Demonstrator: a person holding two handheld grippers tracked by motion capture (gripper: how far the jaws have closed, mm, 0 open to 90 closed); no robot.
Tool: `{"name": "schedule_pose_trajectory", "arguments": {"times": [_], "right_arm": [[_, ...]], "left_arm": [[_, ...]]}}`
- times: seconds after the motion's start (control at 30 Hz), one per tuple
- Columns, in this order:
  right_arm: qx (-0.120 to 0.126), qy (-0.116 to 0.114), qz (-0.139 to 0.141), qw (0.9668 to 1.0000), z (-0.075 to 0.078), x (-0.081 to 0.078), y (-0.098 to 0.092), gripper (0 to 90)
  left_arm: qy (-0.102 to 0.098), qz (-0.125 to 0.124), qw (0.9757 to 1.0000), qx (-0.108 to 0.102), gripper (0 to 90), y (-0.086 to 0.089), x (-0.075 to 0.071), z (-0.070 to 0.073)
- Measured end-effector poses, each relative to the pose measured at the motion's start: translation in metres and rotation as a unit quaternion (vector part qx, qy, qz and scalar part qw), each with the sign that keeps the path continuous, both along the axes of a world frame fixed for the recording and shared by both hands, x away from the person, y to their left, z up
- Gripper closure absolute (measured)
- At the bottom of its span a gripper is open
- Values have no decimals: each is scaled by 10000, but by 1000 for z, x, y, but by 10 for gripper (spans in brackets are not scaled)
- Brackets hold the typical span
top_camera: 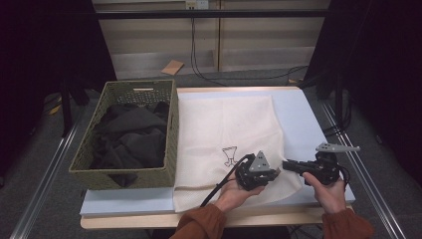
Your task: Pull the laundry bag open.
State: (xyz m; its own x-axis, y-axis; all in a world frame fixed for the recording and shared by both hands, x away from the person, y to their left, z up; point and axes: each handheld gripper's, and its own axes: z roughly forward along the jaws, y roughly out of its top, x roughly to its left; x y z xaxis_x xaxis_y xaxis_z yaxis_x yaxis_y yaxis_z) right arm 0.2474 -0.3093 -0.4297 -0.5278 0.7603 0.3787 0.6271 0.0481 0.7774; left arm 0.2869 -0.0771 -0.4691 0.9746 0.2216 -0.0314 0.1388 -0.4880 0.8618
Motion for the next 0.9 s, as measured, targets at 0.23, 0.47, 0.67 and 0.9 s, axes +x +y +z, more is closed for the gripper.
{"name": "schedule_pose_trajectory", "arguments": {"times": [0.23,0.47,0.67,0.9], "right_arm": [[21,-57,9,10000,1,0,0,855],[33,-90,-26,10000,1,-1,-2,855],[51,-121,-89,9999,3,-2,-7,855],[78,-103,-129,9998,2,-3,-8,855]], "left_arm": [[26,-43,10000,15,826,6,1,1],[63,28,10000,62,826,9,-2,-2],[110,30,9999,88,826,15,0,-6],[141,20,9998,135,826,20,-1,-4]]}}
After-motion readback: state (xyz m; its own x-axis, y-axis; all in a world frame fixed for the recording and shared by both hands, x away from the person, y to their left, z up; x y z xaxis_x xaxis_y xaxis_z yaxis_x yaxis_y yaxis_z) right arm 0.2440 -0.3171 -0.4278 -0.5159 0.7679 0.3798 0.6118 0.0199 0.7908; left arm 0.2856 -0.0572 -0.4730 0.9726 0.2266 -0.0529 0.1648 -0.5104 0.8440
